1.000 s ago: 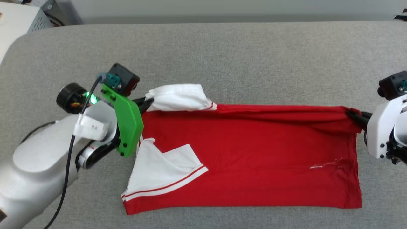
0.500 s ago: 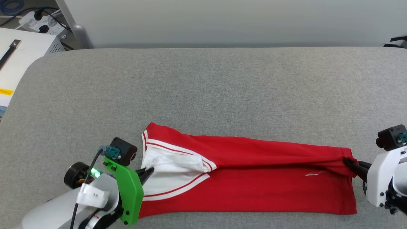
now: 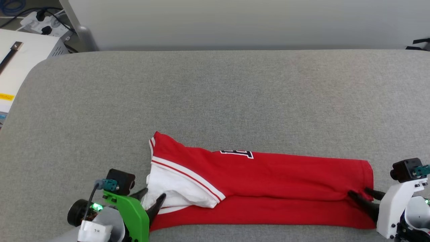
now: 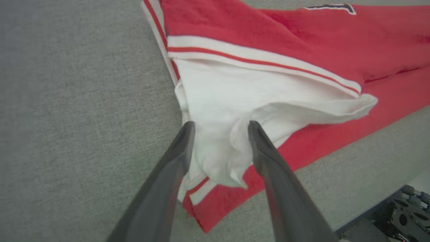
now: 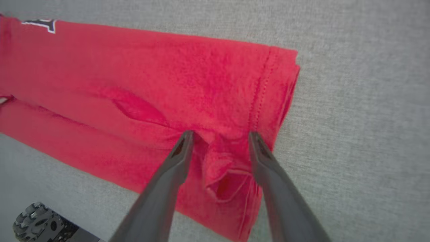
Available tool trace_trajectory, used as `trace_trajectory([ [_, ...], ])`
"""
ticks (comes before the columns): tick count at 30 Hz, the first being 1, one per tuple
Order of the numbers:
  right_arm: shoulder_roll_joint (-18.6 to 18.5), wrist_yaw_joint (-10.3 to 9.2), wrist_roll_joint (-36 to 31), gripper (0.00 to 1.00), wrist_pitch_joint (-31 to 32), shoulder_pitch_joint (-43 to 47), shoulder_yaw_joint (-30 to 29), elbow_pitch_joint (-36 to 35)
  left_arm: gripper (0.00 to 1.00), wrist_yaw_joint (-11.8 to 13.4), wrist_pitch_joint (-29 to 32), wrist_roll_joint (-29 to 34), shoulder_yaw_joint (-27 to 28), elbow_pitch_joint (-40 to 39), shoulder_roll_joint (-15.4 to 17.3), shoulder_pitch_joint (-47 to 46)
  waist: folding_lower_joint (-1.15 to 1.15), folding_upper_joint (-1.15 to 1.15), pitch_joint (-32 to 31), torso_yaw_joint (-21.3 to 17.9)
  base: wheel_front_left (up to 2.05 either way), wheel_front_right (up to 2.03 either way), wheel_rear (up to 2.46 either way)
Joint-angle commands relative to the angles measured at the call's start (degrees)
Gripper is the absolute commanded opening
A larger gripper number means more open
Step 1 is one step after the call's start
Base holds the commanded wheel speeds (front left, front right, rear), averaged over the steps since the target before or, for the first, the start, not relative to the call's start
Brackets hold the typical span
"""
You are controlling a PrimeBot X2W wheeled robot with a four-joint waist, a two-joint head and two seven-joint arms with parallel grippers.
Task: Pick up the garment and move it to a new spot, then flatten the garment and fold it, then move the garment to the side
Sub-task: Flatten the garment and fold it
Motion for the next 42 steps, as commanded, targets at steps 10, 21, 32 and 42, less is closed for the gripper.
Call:
trace_trajectory([
  [10,-3.87,-0.04,2.54,1.0,-0.71,4.08,-8.43,-8.86,1.0,9.58,-13.14,2.61,7.42,-0.33,-1.51,4.5,0.0,0.0,-2.0,0.38,0.0,0.0,0.0],
  [21,-5.48,-0.04,5.72,1.0,10.72,5.53,-16.49,-7.22,1.0,16.17,-14.15,19.1,25.11,-4.8,-6.69,12.07,0.0,0.0,-0.38,1.95,0.0,0.0,0.0],
  [32,-0.91,-0.04,5.86,1.0,15.56,4.32,-16.5,-3.34,1.0,12.48,-14.16,33.44,40.12,-6.46,-15.51,19.82,0.0,0.0,2.63,4.71,0.0,0.0,0.0],
  [42,2.96,-0.04,5.62,1.0,15.93,4.17,-12.8,-1.03,1.0,5.71,-14.16,42.84,48.32,-6.09,-23.93,23.75,0.0,0.0,3.98,6.45,0.0,0.0,0.0],
])
